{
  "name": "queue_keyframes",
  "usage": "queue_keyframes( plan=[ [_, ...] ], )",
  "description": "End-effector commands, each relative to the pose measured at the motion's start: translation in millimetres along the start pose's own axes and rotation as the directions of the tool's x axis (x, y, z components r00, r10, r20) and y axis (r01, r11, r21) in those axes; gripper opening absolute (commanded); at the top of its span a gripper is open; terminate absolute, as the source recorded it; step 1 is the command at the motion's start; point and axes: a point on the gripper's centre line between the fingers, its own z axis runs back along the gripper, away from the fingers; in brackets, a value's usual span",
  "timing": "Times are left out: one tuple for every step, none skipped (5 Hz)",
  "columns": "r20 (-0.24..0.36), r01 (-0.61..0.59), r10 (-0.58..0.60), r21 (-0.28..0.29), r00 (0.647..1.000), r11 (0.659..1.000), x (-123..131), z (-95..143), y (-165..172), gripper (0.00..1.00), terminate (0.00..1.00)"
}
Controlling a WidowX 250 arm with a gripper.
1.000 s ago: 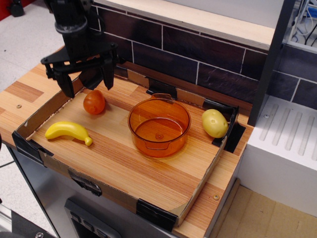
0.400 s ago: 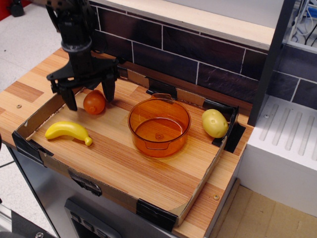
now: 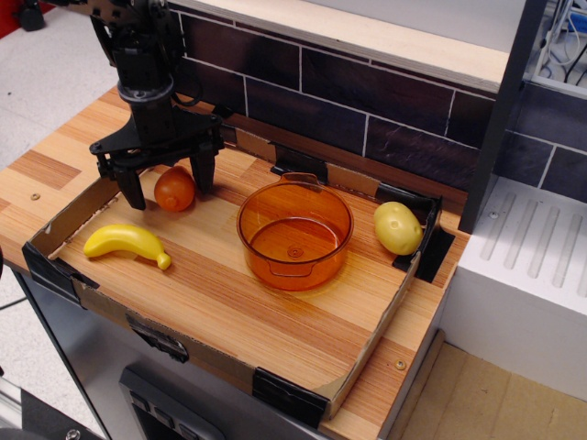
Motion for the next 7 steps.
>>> queue_keyframes(
  plan=[
    [0.039,-0.012,0.013,-0.014,0.999,1.0,2,7,2,0.0,0.0],
    [0.051,-0.023,0.025,-0.03,0.998,0.999,5,18,1,0.0,0.0],
    [0.087,-0.048,0.054,-0.07,0.995,0.996,3,52,-4,0.0,0.0],
    [0.084,-0.066,0.078,-0.13,0.993,0.989,-8,95,-13,0.0,0.0],
    [0.045,-0.056,0.063,-0.136,0.997,0.989,-27,110,-26,0.0,0.0],
    [0.038,-0.016,0.02,-0.113,0.999,0.993,-57,104,-52,0.0,0.0],
    [0.031,0.007,-0.005,-0.057,0.999,0.998,-75,86,-67,0.0,0.0]
  ],
)
